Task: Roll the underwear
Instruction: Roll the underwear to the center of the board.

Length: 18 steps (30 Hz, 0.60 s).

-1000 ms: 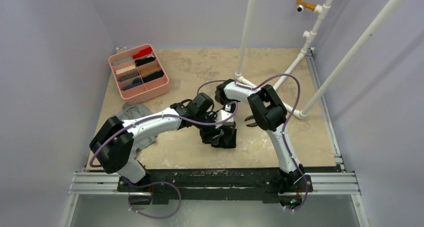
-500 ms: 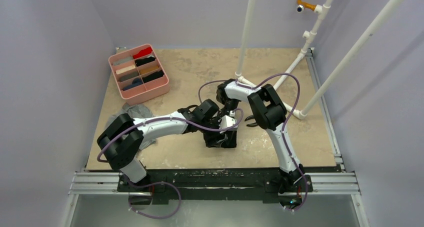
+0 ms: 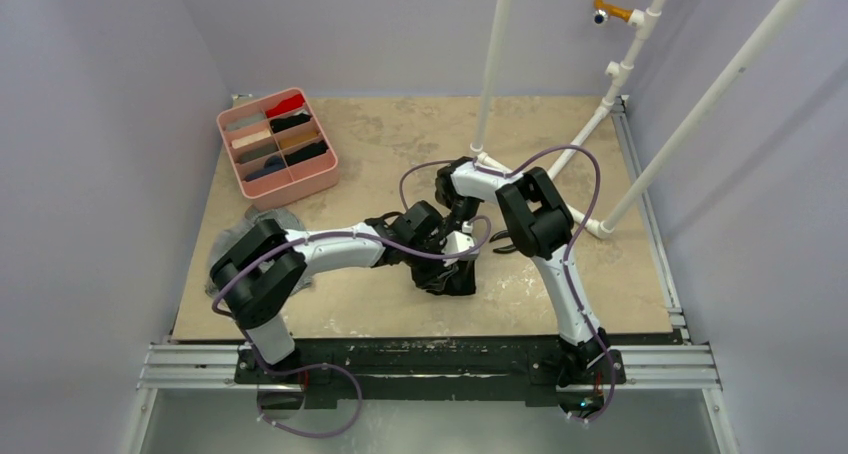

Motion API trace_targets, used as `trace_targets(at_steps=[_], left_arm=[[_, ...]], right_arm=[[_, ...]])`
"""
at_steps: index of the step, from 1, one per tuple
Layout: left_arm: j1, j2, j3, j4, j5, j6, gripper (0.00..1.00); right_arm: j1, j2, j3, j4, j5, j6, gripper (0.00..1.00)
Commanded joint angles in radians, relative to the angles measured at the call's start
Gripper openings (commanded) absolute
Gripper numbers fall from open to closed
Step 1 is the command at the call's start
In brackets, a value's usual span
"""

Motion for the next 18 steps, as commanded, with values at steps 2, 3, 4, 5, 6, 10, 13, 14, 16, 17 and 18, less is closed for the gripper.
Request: trace_targets(at_steps=[2,3,4,5,6,10,13,14,16,17,18], left_arm=[[-0.009,0.062,0.016,0.031,0.038,-0.017,0.14],[-0.010,0.065,0.017,0.031,0.037,-0.017,0.10],[-0.009,0.067,0.018,0.029,0.036,-0.016,0.05],[-0.009,0.068,0.015,0.031,0.032,-0.018,0.00],[-0.007,0.067,0.011,0.034,0.030,-0.019,0.00],[-0.007,0.063,-0.003,0.052,0.021,-0.018,0.00],[-0.007,0.070,-0.002,0.052,0.013,-0.018,0.00],[-0.008,0.074,0.001,0.048,0.011,-0.018,0.00],[-0.008,0.086,0.008,0.044,0.007,-0.017,0.00],[-0.007,0.090,0.010,0.041,0.006,-0.016,0.00],[-0.008,0.094,0.012,0.040,0.005,-0.013,0.00]], right_arm=[[0.001,0.056,-0.009,0.345,0.191,-0.082,0.02],[-0.004,0.051,-0.013,0.347,0.188,-0.080,0.03],[-0.009,0.044,-0.019,0.347,0.183,-0.078,0.05],[-0.016,0.036,-0.026,0.347,0.177,-0.076,0.08],[-0.026,0.026,-0.032,0.347,0.169,-0.074,0.10],[-0.079,-0.018,-0.056,0.336,0.127,-0.080,0.29],[-0.116,-0.050,-0.062,0.320,0.089,-0.089,0.39],[-0.123,-0.059,-0.066,0.317,0.078,-0.090,0.42],[-0.131,-0.075,-0.074,0.316,0.065,-0.093,0.48],[-0.134,-0.083,-0.079,0.317,0.063,-0.091,0.48],[-0.136,-0.089,-0.081,0.320,0.062,-0.088,0.49]])
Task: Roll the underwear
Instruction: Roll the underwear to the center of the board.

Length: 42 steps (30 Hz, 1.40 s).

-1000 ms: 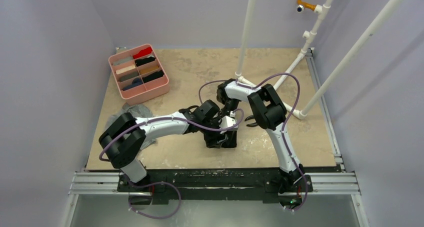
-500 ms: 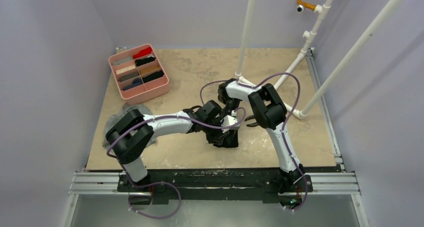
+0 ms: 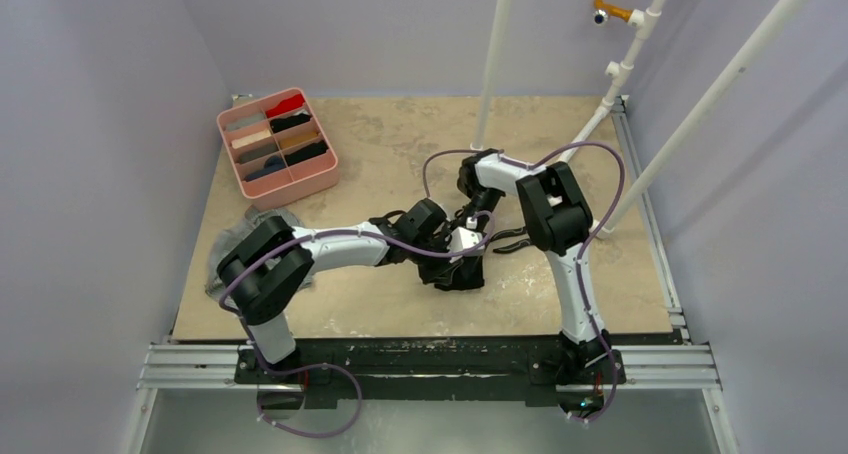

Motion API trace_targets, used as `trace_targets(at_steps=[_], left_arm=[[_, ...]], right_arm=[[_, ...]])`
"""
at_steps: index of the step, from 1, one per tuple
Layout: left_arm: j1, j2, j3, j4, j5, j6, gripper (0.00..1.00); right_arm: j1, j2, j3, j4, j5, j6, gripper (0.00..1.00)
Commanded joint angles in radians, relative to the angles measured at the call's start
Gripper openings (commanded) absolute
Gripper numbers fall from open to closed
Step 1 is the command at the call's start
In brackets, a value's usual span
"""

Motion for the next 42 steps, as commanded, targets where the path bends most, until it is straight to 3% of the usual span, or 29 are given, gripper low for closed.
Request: trace_targets(at_steps=[1,17,31,42], left_arm=[[-0.008,0.057,-0.007,-0.034,-0.021,0.008,0.00],[-0.008,0.062,-0.015,-0.058,-0.031,0.005,0.00],[0.006,0.080,0.012,-0.089,-0.054,-0.032,0.00],[0.159,0.144,0.073,-0.163,0.163,-0.112,0.00]], right_arm=[[-0.019,-0.037,-0.018,0.255,0.088,-0.071,0.49],[-0.113,-0.130,-0.048,0.260,0.046,-0.051,0.48],[-0.247,-0.155,-0.006,0.175,-0.098,-0.124,0.47],[-0.277,-0.373,-0.178,0.382,-0.104,0.018,0.45]])
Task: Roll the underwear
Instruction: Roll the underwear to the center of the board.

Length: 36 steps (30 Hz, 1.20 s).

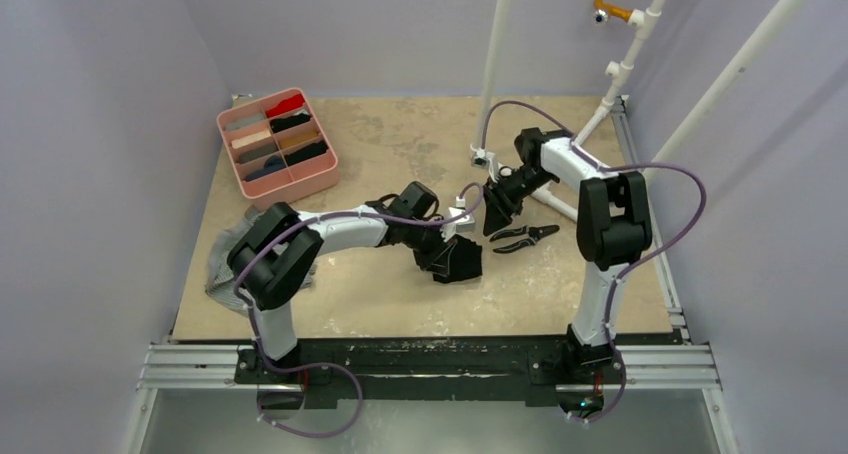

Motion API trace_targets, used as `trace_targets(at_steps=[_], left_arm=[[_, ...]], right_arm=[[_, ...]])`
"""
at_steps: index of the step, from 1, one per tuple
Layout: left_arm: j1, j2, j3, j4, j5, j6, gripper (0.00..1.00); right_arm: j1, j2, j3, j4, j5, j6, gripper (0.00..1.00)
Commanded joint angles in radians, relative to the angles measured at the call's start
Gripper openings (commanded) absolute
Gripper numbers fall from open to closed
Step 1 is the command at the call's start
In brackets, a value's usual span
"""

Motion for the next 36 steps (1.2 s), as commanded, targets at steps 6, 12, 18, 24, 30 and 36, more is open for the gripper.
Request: trace_targets(at_steps=[6,12,18,24,30,36], left_arm=[[0.099,0.133,0.062,-0.199,0.106,-0.059,0.00],[0.146,0.219,0.134,-0.273,0.178,-0.079,0.00],[0.191,0.320,0.216,-0.350,0.249,-0.113,0.00],[0.236,0.388,0.282,-0.407,0.305,-0.150,0.00],[0.252,0.438,0.331,-0.459,0.325,-0.157,0.00],[0.257,0.483,0.377,-0.518,0.334,-0.152,0.00]], right_arm=[[0.007,-0.258,-0.200,0.257,0.008,0.164,0.44],[0.007,-0.398,-0.348,0.377,0.061,0.205,0.44],[0.008,-0.491,-0.415,0.384,0.080,0.168,0.45],[0.059,-0.625,-0.491,0.458,0.161,0.162,0.47],[0.267,-0.726,-0.552,0.589,0.375,0.204,0.50],[0.443,-0.715,-0.566,0.654,0.567,0.182,0.53]])
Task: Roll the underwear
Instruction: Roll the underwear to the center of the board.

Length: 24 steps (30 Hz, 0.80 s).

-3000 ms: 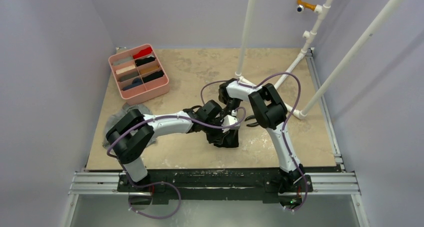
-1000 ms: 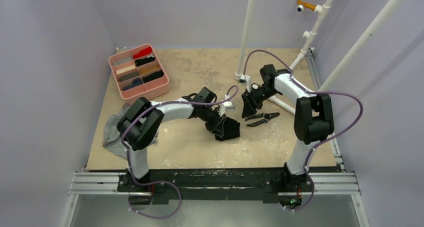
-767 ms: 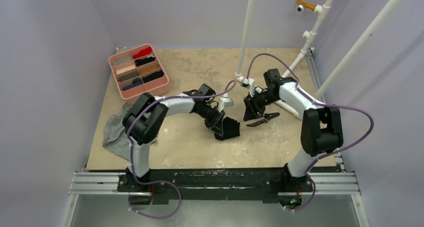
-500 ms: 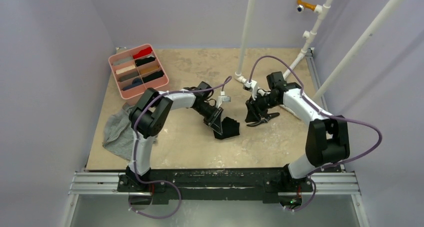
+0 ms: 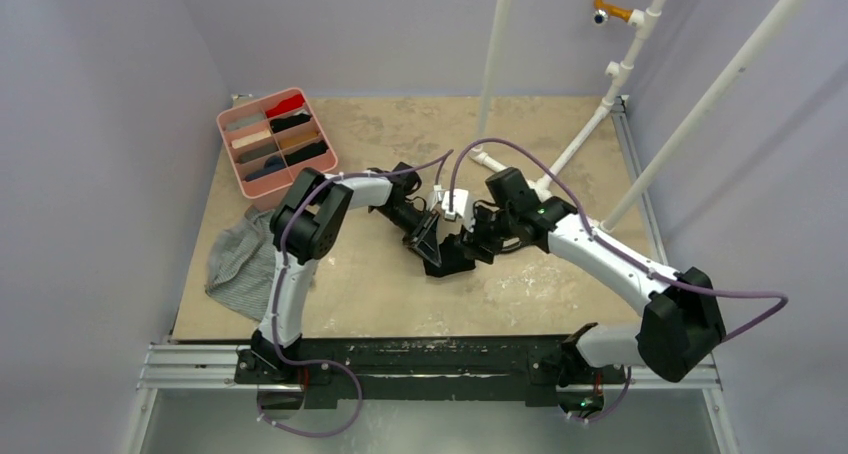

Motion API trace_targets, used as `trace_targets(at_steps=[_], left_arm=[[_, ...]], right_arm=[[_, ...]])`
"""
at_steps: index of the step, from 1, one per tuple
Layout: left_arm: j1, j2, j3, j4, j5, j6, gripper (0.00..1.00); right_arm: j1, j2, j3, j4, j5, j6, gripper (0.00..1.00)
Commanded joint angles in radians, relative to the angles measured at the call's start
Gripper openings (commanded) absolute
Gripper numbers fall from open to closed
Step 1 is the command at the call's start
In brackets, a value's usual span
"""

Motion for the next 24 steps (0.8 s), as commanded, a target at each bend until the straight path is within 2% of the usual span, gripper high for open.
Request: trace_targets(at_steps=[1,13,24], left_arm=[[0.011,0.083,0.020,-0.074,-0.161,0.039,0.00],[0.018,0.154,0.089,-0.191,-0.103,0.059,0.00],[0.017,0.168,0.110,-0.214,-0.101,0.065,0.00]], right_arm=[[0.098,0.010,-0.013,0.094,0.193,-0.016,0.53],[0.272,0.116,-0.071,0.174,0.377,-0.086,0.54],[0.323,0.217,-0.069,0.210,0.388,-0.101,0.56]])
